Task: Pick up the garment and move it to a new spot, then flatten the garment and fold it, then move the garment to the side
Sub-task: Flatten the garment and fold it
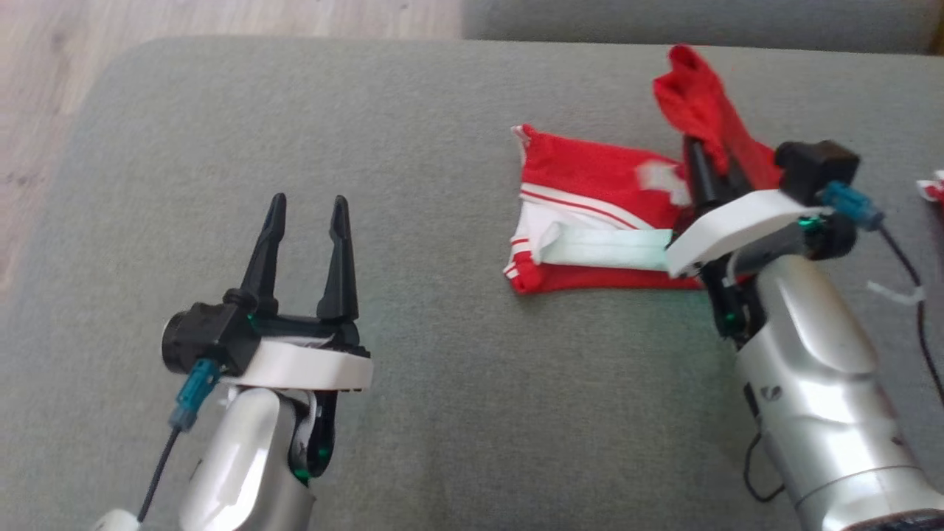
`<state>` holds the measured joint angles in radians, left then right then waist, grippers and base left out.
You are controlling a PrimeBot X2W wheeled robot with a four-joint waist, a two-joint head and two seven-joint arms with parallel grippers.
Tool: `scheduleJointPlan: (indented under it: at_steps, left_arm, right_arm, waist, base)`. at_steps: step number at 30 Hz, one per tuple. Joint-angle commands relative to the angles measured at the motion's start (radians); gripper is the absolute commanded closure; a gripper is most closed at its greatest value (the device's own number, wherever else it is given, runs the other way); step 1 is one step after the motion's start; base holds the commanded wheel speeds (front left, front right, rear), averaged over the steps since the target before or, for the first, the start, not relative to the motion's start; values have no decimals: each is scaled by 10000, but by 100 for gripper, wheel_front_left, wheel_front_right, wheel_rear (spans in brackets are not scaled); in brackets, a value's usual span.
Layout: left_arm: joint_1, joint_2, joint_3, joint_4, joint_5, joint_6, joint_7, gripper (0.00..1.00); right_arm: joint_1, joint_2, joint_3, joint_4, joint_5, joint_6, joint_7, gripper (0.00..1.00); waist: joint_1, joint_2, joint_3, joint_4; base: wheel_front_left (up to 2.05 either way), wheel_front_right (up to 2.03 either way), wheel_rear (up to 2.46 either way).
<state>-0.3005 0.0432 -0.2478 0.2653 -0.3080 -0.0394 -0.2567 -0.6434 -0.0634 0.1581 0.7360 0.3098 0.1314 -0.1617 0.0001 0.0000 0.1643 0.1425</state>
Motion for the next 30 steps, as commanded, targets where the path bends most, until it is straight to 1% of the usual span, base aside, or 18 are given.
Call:
scheduleJointPlan:
  at_steps: [1,6,10,22,23,24,25,27,30]
  left_arm:
    - [-369,71,213,-357,-42,71,-51,0]
    - [-538,71,-36,-394,-186,168,-51,0]
    - [-692,71,-196,-434,-283,246,-51,0]
    - [-825,70,-467,-443,-544,444,-51,0]
    - [-834,70,-481,-430,-552,447,-51,0]
    - [-845,70,-495,-413,-564,446,-51,0]
    - [-852,70,-512,-390,-579,443,-51,0]
    - [-864,70,-563,-311,-585,425,-51,0]
    - [-871,70,-563,-257,-537,427,-51,0]
  right_arm:
    - [-191,129,420,-236,226,-7,-174,100]
    - [-436,130,1388,386,820,-7,-318,100]
    - [-603,130,1887,776,1284,-7,-419,100]
    - [-698,131,3381,1206,1915,-7,-687,100]
    - [-668,131,3543,1160,2059,-7,-690,95]
    - [-623,131,3729,1091,2265,-7,-652,50]
    - [-566,131,3891,977,2571,-7,-616,0]
    - [-536,131,4075,772,3149,-7,-651,0]
    - [-627,131,4161,654,3431,-7,-750,0]
  waist:
    - [-1,0,174,217]
    - [-1,0,456,613]
    - [-1,0,673,804]
    - [-1,0,845,962]
    - [-1,0,841,964]
    - [-1,0,828,967]
    - [-1,0,809,967]
    - [-1,0,771,936]
    - [-1,0,709,854]
  base:
    - [0,0,0]
    - [0,0,0]
    - [0,0,0]
    - [0,0,0]
    - [0,0,0]
    - [0,0,0]
    - [0,0,0]
    - [0,0,0]
    - [0,0,0]
